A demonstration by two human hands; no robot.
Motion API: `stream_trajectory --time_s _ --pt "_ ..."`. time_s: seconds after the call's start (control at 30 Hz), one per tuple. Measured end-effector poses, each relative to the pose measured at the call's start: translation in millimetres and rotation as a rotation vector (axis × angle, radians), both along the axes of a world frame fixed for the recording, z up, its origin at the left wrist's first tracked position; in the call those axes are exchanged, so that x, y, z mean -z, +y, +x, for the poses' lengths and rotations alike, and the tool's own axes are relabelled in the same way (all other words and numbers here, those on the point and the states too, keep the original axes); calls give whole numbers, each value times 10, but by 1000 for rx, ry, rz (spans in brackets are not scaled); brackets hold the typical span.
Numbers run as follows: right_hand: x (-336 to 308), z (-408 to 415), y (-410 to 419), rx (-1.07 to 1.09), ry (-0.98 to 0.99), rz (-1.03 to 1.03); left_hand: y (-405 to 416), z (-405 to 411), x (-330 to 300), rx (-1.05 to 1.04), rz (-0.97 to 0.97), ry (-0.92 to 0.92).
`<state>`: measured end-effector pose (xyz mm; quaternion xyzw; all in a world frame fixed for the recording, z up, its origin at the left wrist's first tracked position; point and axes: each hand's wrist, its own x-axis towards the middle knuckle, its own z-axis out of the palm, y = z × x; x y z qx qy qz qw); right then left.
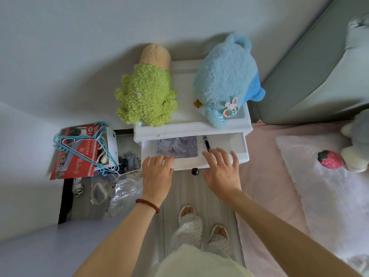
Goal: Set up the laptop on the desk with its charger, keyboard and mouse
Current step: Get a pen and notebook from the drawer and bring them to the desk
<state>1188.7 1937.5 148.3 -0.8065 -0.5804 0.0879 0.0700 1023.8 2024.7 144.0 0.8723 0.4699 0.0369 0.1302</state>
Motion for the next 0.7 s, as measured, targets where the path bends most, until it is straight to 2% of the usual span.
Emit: stream_trajectory --time_s 0.03,0.1,0.27,0.47,0.57,0.7 --pt "16 59 19 -25 16 -137 -5 0 -4 0 -25 13" --pt "83 107 7 -38 56 -237 -42 -21 11 0 -89 40" --pt "-1 11 -299 -108 102 -162 -347 -198 -42 -49 -170 -19" --pt "-56 -85 -668 -186 131 -151 -746 -362 -64 -86 -260 -4" --pt "-30 -30 -645 -198 182 -174 -651 -335 -79 -81 -329 -77" --pt "55 29 -511 -101 248 -202 -417 -137 -24 -168 -417 -137"
